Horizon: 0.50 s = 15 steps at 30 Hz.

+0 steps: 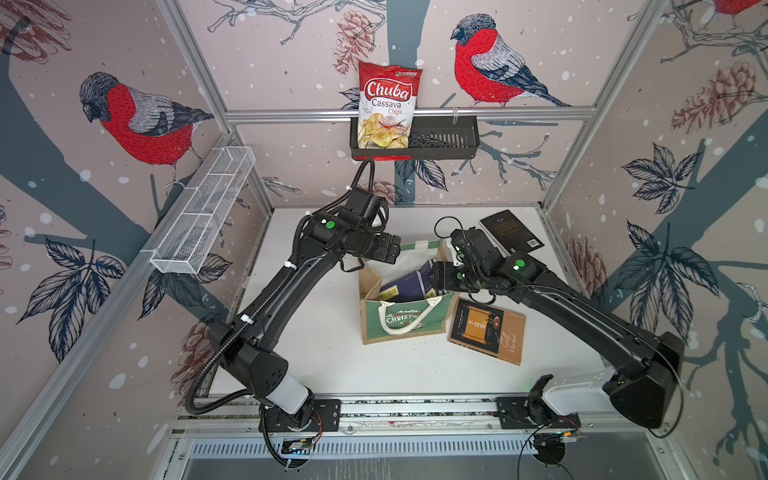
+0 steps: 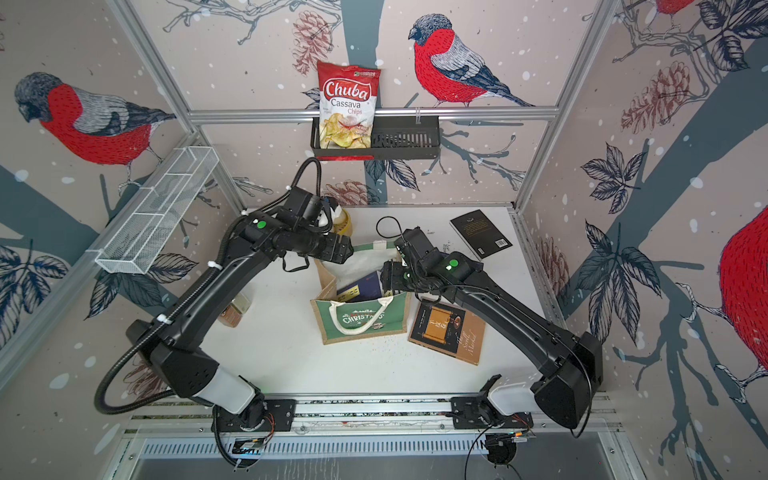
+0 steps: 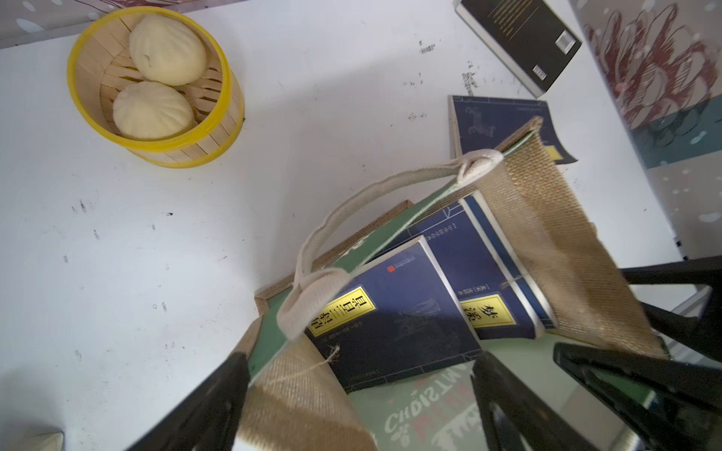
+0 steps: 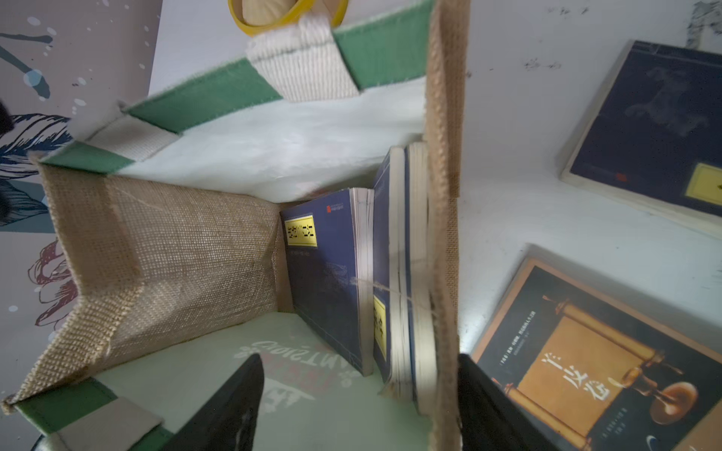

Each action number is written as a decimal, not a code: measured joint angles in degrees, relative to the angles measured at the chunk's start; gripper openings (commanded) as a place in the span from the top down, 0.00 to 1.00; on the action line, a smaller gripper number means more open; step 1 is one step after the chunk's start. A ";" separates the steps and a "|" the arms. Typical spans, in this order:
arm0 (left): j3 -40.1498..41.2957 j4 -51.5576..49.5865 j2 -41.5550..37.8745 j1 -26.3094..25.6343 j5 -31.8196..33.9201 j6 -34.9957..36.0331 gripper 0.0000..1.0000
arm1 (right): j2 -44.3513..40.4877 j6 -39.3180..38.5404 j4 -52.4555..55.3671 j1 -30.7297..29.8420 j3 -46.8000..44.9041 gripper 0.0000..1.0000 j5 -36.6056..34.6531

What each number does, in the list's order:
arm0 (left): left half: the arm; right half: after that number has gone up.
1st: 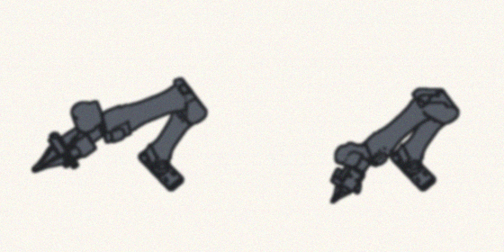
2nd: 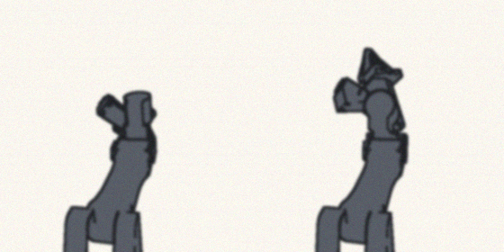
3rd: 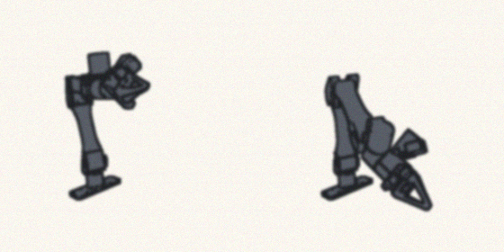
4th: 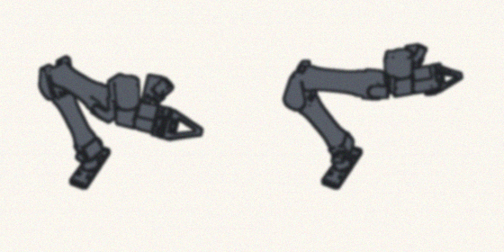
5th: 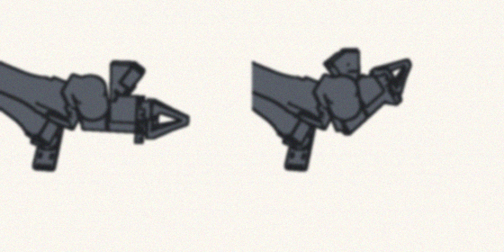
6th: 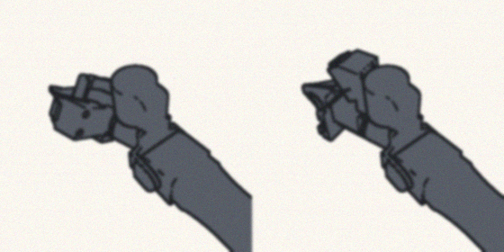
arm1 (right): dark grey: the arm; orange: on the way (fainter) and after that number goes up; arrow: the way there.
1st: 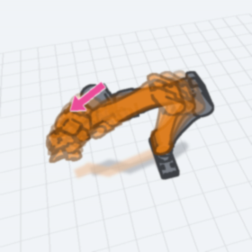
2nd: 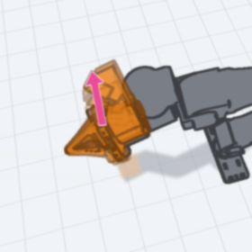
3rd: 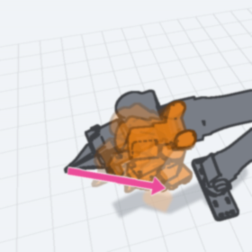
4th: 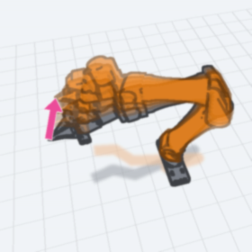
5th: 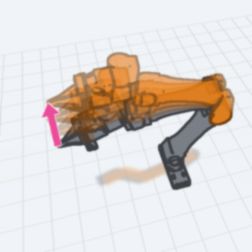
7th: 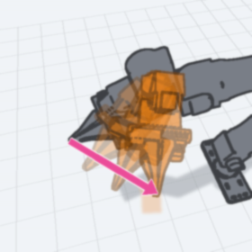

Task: Take out the books from the canvas bag
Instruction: Adjust the canvas bag at the center of the board.

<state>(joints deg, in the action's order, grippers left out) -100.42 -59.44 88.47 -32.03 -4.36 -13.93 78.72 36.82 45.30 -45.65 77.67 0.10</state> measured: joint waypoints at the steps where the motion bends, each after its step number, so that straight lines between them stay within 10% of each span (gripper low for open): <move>1: 0.44 -0.15 -1.03 0.00 -0.02 -0.90 0.09 | 0.44 -0.57 1.05 0.24 1.53 0.23 -0.39; 15: 15.06 -2.51 -6.73 0.04 -9.60 -8.87 0.26 | 16.04 -6.64 16.83 -0.63 33.38 0.31 -3.15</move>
<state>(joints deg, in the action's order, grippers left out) -85.36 -61.95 81.73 -31.99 -13.96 -22.81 94.76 30.17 62.13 -46.28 111.04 -3.05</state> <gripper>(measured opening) 0.780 0.720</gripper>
